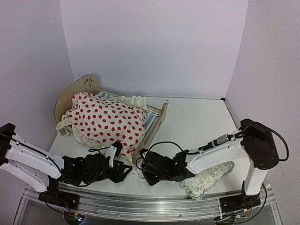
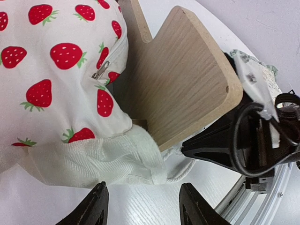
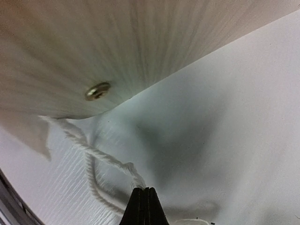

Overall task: Set up the pet bed
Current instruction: Tie the right ropes of the mattress at the bed frame.

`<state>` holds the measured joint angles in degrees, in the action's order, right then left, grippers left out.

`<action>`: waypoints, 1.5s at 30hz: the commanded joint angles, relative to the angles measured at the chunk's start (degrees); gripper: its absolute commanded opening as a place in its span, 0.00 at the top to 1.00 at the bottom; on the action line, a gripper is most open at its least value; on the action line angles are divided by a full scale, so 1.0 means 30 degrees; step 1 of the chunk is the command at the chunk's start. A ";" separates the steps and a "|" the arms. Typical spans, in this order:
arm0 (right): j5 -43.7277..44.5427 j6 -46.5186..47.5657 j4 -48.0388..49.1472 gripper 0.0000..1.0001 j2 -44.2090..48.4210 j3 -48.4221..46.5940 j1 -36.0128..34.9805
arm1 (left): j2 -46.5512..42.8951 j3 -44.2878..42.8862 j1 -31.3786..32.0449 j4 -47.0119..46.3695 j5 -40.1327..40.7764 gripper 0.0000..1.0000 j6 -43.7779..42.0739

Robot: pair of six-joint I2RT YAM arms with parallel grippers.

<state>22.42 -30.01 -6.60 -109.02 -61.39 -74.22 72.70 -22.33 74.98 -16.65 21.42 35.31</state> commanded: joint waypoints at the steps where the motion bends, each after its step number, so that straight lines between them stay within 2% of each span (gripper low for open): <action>1: 0.0405 0.0035 0.1255 0.98 -0.1443 -0.1066 0.0410 | -0.0988 0.0737 0.0050 0.0463 0.0733 0.47 0.0857; 6: 0.0260 -0.0378 0.1702 0.88 -0.2024 -0.1014 0.0807 | -0.1595 0.1016 0.0053 0.1128 0.1142 0.48 0.1114; 13: -0.0640 -0.0771 0.2674 0.78 -0.0504 0.0022 0.0834 | -0.2041 0.0841 0.0035 0.1732 0.1040 0.49 0.0043; 16: -0.1140 -0.0813 0.2786 0.70 0.0505 0.0529 0.0834 | -0.1346 0.0356 0.0110 0.2026 0.0674 0.51 -0.1247; 19: -0.1565 -0.0864 0.2787 0.62 0.1522 0.0933 0.0818 | -0.0234 -0.0232 0.0313 0.2768 0.1235 0.51 -0.1366; 23: -0.1995 -0.1867 0.2787 0.60 0.2564 0.1592 0.0805 | 0.0808 -0.1193 0.0402 0.3545 0.1556 0.52 -0.0952; 27: -0.2590 -0.3335 0.2818 0.60 0.2762 0.1715 0.0587 | 0.0372 -0.1267 0.0390 0.3987 0.2069 0.52 -0.0557; 35: -0.2135 -0.7717 0.4838 0.60 0.0727 0.1552 0.0043 | -0.3154 -0.0696 0.0403 0.6879 0.3046 0.51 0.0214; 45: -0.2174 -0.9324 0.6589 0.60 -0.2357 -0.0087 0.0043 | -0.7541 0.1053 0.0384 0.8332 0.2857 0.51 0.0963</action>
<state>15.25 -55.03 11.40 -113.69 -59.64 -74.02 53.67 -20.71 75.88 4.99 28.73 36.64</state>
